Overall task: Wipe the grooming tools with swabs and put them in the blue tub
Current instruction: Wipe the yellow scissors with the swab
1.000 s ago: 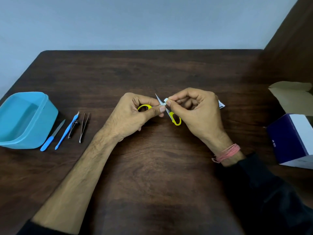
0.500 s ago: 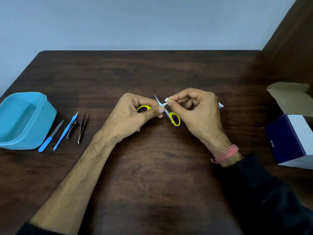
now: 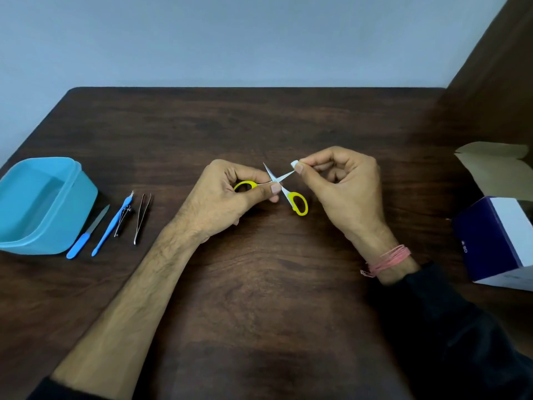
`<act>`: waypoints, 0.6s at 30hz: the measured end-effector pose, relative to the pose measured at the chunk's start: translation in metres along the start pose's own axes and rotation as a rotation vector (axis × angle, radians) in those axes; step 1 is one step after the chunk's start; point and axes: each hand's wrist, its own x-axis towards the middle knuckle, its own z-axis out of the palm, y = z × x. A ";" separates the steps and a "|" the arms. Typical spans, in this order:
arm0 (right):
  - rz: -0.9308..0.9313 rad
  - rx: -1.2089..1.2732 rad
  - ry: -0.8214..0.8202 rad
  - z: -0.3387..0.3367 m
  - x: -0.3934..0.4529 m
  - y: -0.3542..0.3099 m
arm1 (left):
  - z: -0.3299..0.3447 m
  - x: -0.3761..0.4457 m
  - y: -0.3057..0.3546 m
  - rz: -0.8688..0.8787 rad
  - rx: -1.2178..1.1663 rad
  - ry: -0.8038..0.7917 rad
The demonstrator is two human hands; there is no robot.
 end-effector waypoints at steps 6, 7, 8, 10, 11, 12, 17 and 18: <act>0.168 0.210 -0.004 -0.006 0.004 -0.006 | -0.002 0.001 -0.005 -0.022 -0.088 -0.011; 0.168 0.221 -0.059 -0.006 0.003 -0.007 | -0.003 0.001 -0.005 -0.020 -0.091 -0.014; 0.160 0.229 -0.110 -0.006 0.002 -0.008 | -0.003 0.001 -0.005 -0.015 -0.090 -0.017; 0.143 0.242 -0.194 -0.006 0.001 -0.010 | -0.003 0.002 -0.006 -0.002 -0.087 -0.013; 0.135 0.247 -0.219 -0.006 0.001 -0.011 | -0.003 0.002 -0.007 0.006 -0.091 -0.004; 0.128 0.247 -0.228 -0.005 0.001 -0.012 | -0.003 0.003 -0.008 0.013 -0.101 0.007; 0.130 0.255 -0.174 -0.004 0.000 -0.014 | -0.003 0.003 -0.008 0.007 -0.186 0.040; 0.129 0.258 -0.168 -0.004 0.000 -0.014 | -0.003 0.003 -0.008 -0.005 -0.217 0.053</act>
